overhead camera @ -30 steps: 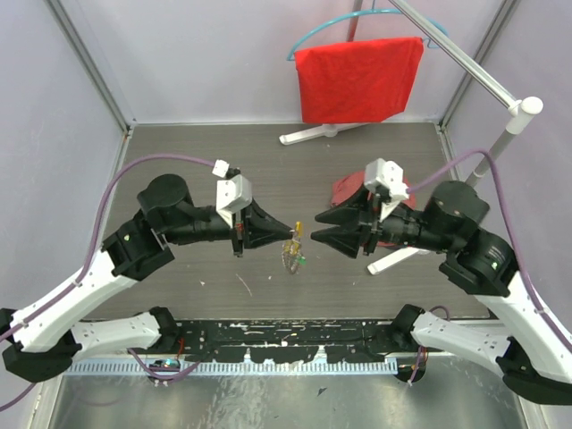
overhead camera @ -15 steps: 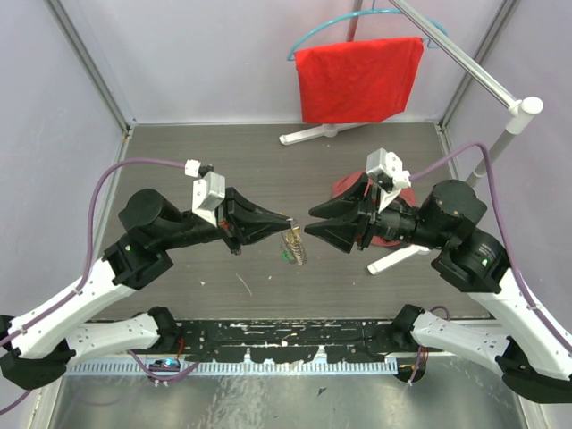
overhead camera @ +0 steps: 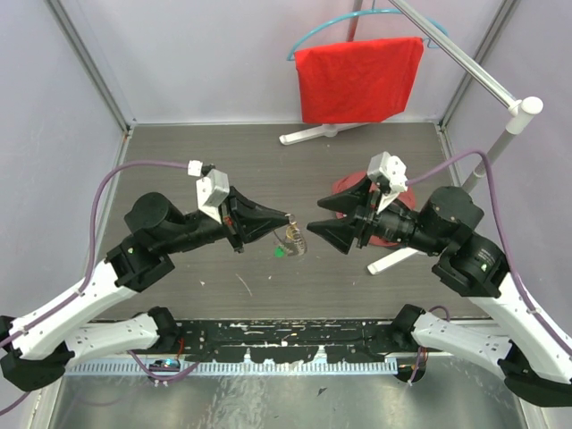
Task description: Put the keys on the keyring
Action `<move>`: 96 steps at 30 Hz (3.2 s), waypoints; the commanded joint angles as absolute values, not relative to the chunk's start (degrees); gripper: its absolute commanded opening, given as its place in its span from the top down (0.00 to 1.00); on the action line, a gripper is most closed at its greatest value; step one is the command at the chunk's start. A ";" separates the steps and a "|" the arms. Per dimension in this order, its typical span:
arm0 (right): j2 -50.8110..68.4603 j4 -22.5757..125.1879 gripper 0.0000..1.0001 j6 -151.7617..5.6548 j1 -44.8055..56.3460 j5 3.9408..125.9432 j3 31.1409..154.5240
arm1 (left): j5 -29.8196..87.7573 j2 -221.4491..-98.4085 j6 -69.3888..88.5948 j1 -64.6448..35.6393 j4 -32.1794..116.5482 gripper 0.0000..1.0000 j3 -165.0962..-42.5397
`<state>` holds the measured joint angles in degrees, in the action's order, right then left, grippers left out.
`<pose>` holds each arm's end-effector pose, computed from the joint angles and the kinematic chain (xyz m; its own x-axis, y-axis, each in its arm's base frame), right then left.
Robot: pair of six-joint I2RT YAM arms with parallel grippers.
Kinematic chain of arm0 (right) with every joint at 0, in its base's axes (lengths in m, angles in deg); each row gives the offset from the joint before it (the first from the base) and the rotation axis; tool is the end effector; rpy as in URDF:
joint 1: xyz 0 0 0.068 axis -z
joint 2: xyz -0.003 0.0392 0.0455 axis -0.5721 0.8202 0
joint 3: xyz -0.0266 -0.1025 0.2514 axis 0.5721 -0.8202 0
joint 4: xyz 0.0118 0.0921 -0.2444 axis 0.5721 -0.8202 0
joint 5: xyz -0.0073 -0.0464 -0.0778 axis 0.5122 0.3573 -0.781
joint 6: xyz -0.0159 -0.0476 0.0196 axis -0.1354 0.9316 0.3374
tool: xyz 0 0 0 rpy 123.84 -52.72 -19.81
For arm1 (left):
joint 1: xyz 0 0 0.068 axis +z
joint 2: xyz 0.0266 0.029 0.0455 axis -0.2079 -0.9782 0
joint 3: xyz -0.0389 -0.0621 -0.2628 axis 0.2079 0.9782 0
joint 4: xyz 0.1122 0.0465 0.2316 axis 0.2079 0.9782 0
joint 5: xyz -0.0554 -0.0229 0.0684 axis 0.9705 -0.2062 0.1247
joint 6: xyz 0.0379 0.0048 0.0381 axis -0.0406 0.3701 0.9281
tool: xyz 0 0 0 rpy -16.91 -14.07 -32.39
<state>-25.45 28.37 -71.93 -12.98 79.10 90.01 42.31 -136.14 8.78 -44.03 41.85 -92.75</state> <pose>0.0842 0.1127 0.4719 -0.0641 0.0663 -0.9957 -0.9358 0.3427 0.0830 0.0967 -0.1671 0.4421 -0.0961 -0.2148 -0.9719 0.9744 0.1789 -0.1359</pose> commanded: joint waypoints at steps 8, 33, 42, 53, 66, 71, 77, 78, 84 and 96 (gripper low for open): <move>-31.40 32.20 0.26 -71.74 -13.00 63.49 86.42 | 27.78 -131.46 8.96 -44.17 44.66 1.00 -83.29; -23.67 33.30 0.41 -65.87 -13.00 88.93 88.11 | 42.49 -131.19 -1.33 -44.15 17.45 1.00 -78.75; -26.04 33.31 0.44 -65.92 -13.01 91.15 87.55 | 43.46 -131.35 -3.98 -44.17 13.44 1.00 -79.24; -24.65 37.22 0.47 -67.20 -13.01 91.29 85.17 | 42.99 -132.33 -4.72 -44.20 12.77 1.00 -80.37; -23.11 37.84 0.55 -67.22 -13.01 92.42 84.45 | 45.14 -133.19 -5.07 -44.22 12.56 1.00 -81.54; -22.36 39.56 0.58 -68.22 -13.03 94.22 84.61 | 45.38 -133.53 -5.49 -44.20 12.26 1.00 -81.39; -21.73 39.11 0.78 -68.09 -13.01 94.22 84.78 | 45.67 -133.57 -5.80 -44.19 11.86 1.00 -81.29; -21.72 38.89 0.83 -68.01 -13.03 94.22 84.85 | 45.67 -133.47 -5.80 -44.17 11.86 1.00 -81.31; -22.70 37.22 0.99 -67.22 -13.00 92.53 85.61 | 45.58 -133.27 -5.71 -44.21 12.20 1.00 -81.10; -23.61 36.08 0.99 -66.94 -13.01 92.13 87.33 | 45.45 -133.68 -5.63 -44.17 13.09 1.00 -81.05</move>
<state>-22.63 34.60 -67.39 -12.98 92.39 84.44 45.31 -133.84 -5.52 -44.03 15.38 -78.91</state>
